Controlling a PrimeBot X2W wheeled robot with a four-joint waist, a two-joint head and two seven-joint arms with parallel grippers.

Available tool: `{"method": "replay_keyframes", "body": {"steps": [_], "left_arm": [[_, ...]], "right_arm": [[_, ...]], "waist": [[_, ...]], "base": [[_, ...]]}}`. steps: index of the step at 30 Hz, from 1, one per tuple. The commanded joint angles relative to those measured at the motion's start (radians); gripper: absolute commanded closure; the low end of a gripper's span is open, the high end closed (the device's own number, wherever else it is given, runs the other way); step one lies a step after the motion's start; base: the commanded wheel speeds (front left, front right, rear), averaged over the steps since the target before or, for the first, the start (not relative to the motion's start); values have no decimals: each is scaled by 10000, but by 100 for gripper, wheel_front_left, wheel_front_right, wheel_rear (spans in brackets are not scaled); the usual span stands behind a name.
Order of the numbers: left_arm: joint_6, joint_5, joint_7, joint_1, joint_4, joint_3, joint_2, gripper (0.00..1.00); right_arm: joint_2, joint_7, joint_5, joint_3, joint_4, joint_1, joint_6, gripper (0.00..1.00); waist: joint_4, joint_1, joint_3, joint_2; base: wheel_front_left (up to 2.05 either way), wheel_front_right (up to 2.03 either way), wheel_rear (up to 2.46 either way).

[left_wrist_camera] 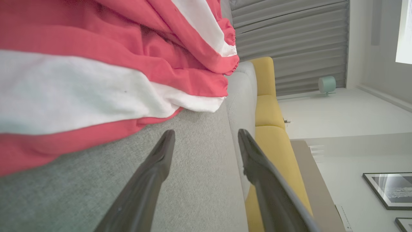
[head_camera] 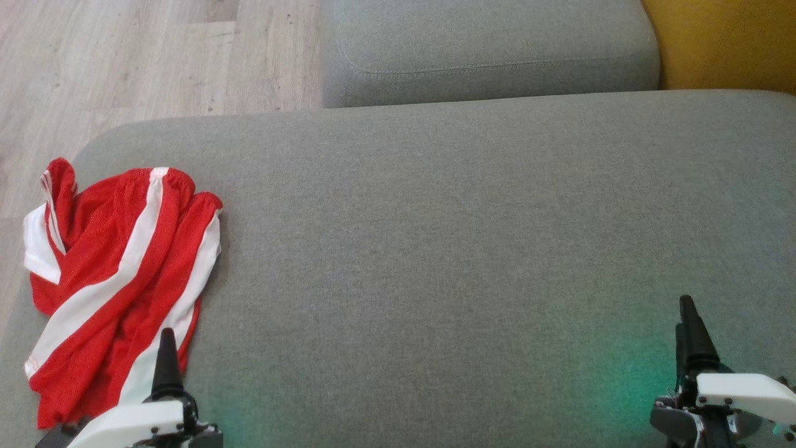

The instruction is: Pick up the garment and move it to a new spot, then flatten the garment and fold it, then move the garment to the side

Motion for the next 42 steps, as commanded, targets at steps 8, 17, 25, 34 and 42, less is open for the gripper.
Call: {"method": "replay_keyframes", "body": {"steps": [8, 17, 25, 34, 42], "left_arm": [[301, 1281, -303, -295, -554, -340, 37, 0], [745, 2694, -571, -301, -852, -666, 41, 0], [1089, 3769, -779, -308, -1005, -987, 44, 0], [1349, 5111, -1047, -302, -1183, -1393, 47, 0], [1500, 6141, -1283, -283, -1315, -1691, 51, 0]], "right_arm": [[-45, -337, -1261, 213, -411, -388, -2, 0], [-52, -602, -2742, 532, -729, -313, -2, 0], [-58, -809, -3809, 867, -884, -247, -3, 0], [-65, -1074, -5024, 1235, -982, -202, -3, 0], [-72, -1309, -6046, 1504, -1068, -167, -4, 0]], "waist": [[14, -1, -9, 0], [29, -1, -23, 0], [39, -1, -32, 0], [57, -1, -35, 0], [113, -1, -51, 0]], "base": [[0, 0, 0], [0, 0, 0], [0, 0, 0], [0, 0, 0], [0, 0, 0]]}}
